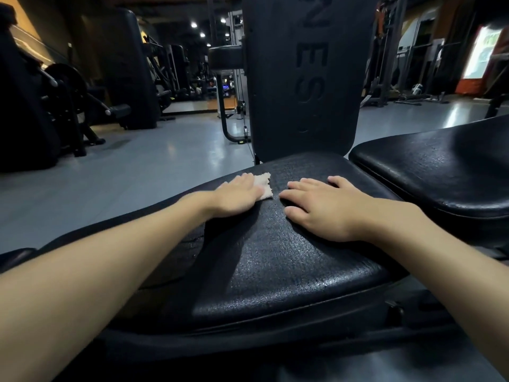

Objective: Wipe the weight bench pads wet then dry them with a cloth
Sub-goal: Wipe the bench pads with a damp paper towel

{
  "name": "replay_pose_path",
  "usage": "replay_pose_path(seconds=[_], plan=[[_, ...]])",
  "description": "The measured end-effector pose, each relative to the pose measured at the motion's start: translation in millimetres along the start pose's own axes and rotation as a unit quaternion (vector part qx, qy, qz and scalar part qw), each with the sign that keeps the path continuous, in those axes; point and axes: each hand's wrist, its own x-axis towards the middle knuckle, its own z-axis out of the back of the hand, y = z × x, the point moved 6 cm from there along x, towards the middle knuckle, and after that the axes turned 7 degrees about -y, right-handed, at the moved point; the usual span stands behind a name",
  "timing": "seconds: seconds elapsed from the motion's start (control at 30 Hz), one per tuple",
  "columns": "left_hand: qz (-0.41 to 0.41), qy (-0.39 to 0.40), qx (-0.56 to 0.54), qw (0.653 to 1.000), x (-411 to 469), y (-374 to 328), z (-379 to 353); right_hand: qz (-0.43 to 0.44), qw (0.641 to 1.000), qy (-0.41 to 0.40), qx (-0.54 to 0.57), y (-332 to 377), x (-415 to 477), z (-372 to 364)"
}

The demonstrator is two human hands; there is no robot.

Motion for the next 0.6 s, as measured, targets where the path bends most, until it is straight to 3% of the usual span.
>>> replay_pose_path(seconds=[0.43,0.6], plan=[[-0.133,0.055,0.036,0.989,-182.3,-32.1,-7.8,-0.004,0.999,-0.035,0.010,11.9,-1.8,10.2],[-0.149,0.017,0.029,0.988,-202.9,-29.0,-6.6,0.023,0.998,-0.039,0.051,33.5,3.6,8.9]])
